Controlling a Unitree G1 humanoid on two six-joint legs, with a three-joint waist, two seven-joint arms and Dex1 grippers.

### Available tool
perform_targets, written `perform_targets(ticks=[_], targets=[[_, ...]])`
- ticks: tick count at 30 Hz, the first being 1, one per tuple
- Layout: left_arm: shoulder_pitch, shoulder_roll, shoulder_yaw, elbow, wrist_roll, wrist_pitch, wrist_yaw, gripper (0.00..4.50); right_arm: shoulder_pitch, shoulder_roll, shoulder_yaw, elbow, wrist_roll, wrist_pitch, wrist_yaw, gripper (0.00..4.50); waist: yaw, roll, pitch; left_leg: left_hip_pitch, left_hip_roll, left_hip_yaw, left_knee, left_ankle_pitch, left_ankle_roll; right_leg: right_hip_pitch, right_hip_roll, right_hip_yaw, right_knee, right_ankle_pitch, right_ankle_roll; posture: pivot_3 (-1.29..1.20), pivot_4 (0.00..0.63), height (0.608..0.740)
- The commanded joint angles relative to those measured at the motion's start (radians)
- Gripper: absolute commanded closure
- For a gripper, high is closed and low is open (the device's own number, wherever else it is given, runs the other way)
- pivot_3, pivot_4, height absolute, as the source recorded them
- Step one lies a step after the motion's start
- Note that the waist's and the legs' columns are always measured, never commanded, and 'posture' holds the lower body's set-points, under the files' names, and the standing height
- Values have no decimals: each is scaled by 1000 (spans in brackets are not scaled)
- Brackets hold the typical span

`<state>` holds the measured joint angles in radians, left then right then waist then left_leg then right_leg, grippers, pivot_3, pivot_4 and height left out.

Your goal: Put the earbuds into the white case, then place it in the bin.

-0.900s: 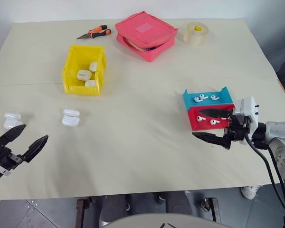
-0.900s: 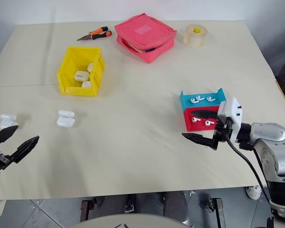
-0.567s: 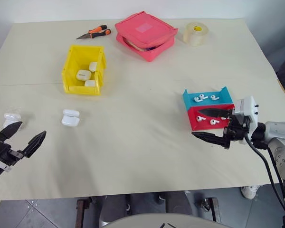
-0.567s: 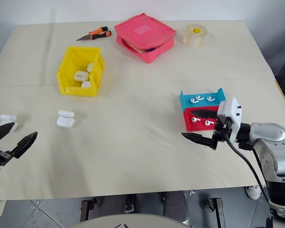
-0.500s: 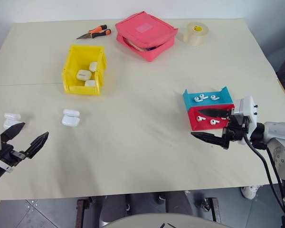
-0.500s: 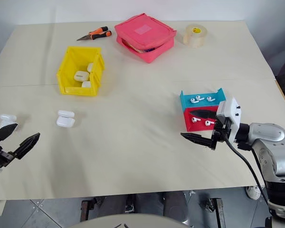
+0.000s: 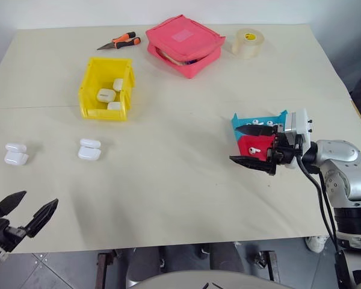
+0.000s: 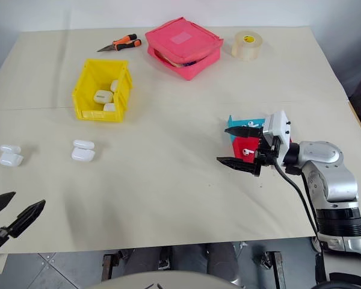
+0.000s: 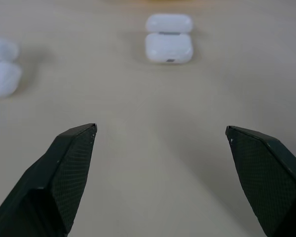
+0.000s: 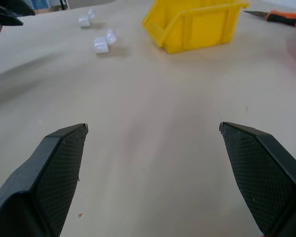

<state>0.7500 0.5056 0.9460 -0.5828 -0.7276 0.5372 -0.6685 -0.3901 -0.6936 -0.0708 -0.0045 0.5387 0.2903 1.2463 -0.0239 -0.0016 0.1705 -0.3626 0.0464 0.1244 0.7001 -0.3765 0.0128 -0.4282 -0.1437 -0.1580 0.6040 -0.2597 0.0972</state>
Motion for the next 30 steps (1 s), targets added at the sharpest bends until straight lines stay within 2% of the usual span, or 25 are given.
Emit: perform_targets(ticks=[1,5,10,14,19,23,26,30], targets=[[55,-33,39,-49,-21,-38,-23,37,-40,14,-2,24,14,-31,42,0,-1,0,0,0,0,0,0,0,0,0,0,0,0,0,0,0,150,740],[21,-29,6,-75,-18,-36,15,37,-54,30,-4,22,33,-35,78,0,3,0,0,0,0,-1,0,0,0,0,1,-1,1,-1,-1,0,150,740],[-150,88,-96,-84,10,44,128,37,-34,15,-12,-34,63,-16,108,0,18,0,0,1,0,-1,1,0,0,0,0,0,2,-1,-1,0,150,740],[-330,241,-189,-52,-12,237,239,37,-3,12,-21,-65,56,-19,83,0,24,0,0,1,0,0,1,0,0,1,0,0,3,-1,-1,0,150,740],[-574,393,-301,3,-61,571,377,37,65,0,-44,-122,60,-12,51,0,24,0,0,1,0,0,1,0,0,0,1,1,3,-1,-1,0,150,740],[-817,470,-396,78,-113,855,419,37,109,-6,-62,-156,62,-6,26,0,24,0,0,2,0,1,0,0,-1,0,2,1,4,-1,-1,0,150,740],[-990,508,-502,131,-98,1018,430,37,137,-8,-69,-177,64,-5,14,0,24,0,0,2,0,2,0,0,-2,0,3,2,4,-1,-1,0,150,740],[-1167,554,-653,255,-111,1077,445,37,149,-6,-69,-190,65,-2,1,0,22,-1,0,4,1,3,-1,0,-4,0,4,4,4,-1,-1,0,150,740]])
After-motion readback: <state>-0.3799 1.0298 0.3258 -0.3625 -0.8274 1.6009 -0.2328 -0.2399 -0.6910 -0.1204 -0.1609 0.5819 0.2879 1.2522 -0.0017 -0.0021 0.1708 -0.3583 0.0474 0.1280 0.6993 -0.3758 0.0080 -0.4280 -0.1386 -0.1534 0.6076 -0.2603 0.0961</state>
